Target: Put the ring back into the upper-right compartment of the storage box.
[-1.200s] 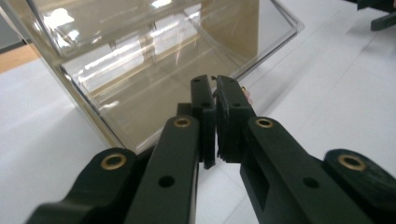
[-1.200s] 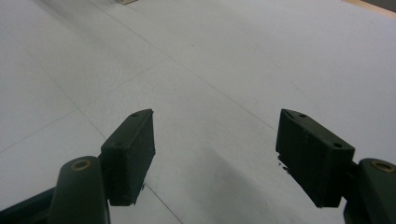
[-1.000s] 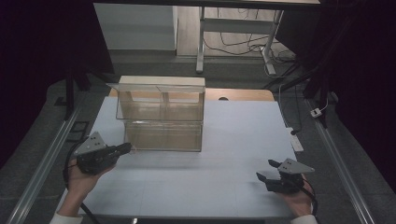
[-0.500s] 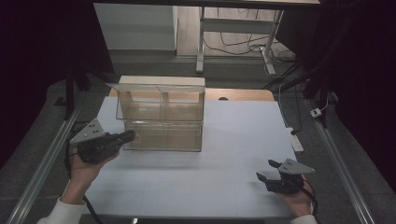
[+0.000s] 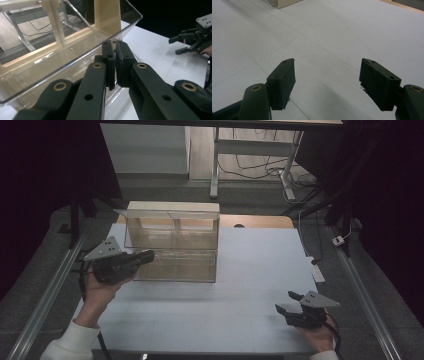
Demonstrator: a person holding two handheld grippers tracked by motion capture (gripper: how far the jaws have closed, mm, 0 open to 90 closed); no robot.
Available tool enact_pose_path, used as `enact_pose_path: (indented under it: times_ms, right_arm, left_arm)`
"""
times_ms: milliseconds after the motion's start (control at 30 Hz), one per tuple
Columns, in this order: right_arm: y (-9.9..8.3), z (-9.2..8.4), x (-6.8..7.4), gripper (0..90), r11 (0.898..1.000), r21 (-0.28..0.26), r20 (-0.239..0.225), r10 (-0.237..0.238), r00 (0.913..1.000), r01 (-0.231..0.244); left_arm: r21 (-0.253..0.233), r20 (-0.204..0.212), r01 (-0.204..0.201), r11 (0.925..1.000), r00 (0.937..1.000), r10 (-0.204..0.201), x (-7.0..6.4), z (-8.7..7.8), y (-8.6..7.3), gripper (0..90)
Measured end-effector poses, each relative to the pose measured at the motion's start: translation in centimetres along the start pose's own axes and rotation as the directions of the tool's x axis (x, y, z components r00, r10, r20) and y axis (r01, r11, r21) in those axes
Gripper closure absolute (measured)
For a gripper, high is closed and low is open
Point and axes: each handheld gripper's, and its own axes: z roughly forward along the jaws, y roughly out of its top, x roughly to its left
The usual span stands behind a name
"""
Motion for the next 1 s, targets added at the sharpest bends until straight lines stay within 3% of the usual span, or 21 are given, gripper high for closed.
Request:
enact_pose_path:
  times_ms: [567,1000]
  right_arm:
    - [0.0,0.0,0.1,28.4,1.000,0.002,0.001,-0.009,1.0000,0.009]
    - [0.0,-0.1,0.0,28.4,1.000,-0.005,0.007,-0.004,1.0000,0.004]
  left_arm:
    - [-0.017,0.009,-0.011,0.9998,0.9999,0.011,-0.4,1.5,1.9,85.4]
    - [-0.003,0.004,-0.026,0.9997,0.9997,0.026,-0.5,2.7,3.0,85.2]
